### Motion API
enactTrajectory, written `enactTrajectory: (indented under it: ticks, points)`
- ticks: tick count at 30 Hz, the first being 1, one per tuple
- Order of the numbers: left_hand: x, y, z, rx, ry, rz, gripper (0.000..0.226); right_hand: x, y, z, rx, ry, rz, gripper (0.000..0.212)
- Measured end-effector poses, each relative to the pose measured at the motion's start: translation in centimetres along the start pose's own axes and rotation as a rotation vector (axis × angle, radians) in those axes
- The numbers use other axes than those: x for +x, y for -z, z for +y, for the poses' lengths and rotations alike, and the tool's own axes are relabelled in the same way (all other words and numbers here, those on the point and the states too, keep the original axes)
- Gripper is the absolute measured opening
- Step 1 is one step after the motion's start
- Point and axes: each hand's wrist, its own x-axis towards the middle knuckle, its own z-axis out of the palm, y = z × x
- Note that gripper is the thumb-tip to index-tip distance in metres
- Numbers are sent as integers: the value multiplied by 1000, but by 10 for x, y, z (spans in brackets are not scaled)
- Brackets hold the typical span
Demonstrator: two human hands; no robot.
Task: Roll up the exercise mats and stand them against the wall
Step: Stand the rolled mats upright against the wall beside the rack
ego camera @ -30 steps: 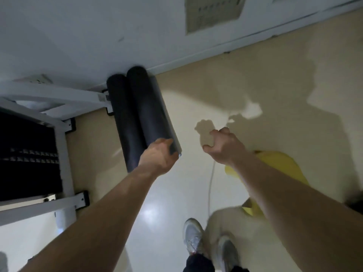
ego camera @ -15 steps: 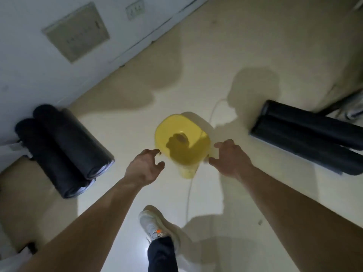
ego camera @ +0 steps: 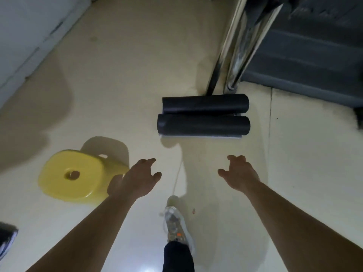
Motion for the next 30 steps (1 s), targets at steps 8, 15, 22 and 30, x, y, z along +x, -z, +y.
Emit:
enactTrajectory:
  ticks: [8,15,22,30]
  points:
    - [168,-31,55,-26,42,-68,60,149,4,48,122,-132,0,74]
    - [299,-75,72,47,71,-26,66,286,-22,90,241,-193,30,79]
    - [436,-115,50,-23,310,166,89,451,-52,130,372,-140,126,83]
    - [521,-137,35,-360,603,549,102,560,-67,159,548,-281,383,107]
